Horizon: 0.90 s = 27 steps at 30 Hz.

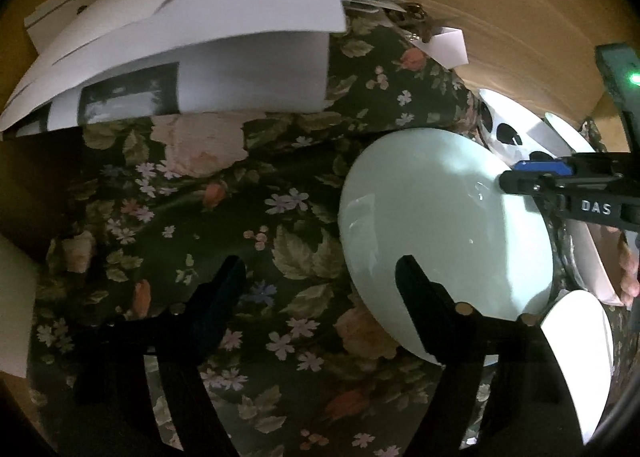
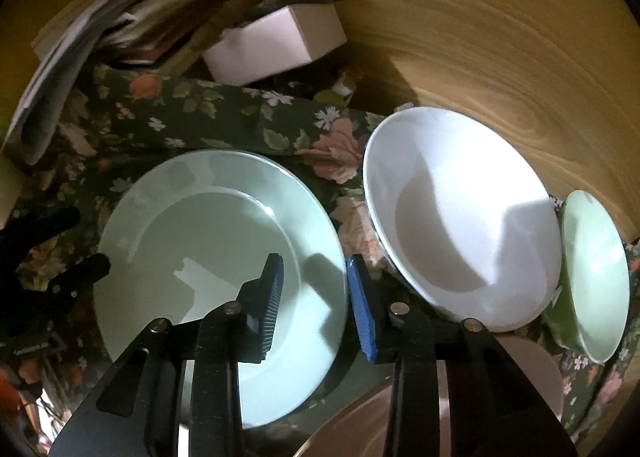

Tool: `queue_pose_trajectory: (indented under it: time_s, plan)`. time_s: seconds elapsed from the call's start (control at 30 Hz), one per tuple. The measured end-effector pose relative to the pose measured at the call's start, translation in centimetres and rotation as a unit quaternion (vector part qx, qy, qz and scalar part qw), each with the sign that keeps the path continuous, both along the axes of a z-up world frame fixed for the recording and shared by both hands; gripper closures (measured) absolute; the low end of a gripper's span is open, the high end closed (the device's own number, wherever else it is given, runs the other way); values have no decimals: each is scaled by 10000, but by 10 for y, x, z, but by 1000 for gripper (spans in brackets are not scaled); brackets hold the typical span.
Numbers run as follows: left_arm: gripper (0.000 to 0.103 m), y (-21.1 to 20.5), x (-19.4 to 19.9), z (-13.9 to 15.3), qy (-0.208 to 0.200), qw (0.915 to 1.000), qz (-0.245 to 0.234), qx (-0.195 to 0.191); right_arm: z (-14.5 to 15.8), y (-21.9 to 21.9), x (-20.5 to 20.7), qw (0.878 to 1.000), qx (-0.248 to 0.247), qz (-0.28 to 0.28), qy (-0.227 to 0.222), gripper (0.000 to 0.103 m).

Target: Organize plates and bowls

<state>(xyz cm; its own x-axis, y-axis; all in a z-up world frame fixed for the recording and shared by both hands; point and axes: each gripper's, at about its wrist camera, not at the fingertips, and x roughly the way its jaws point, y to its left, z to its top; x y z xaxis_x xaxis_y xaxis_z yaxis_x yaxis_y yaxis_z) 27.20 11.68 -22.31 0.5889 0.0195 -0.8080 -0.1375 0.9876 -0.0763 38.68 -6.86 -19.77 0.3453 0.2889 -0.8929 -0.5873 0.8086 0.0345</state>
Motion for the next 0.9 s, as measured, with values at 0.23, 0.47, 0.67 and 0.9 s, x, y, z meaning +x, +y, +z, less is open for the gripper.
queue_pose_trajectory:
  time_s: [0.23,0.47,0.67,0.9]
  plan:
    - [37,-2,6,-8,91,9997,-58,-206,-4,15,-3,9995,-279,119,-42,73]
    - [38,21,-5,-14,128,9995,215,-207,-6,47,-25,9984,-373,433,10,73]
    - [39,34,-19,-15,278,9988,281,-304,-6,74,-52,9971,-193,719,172,73]
    - [39,39,-28,-15,327,9987,321,-222,-9,80,-75,9978,307,507,297,72]
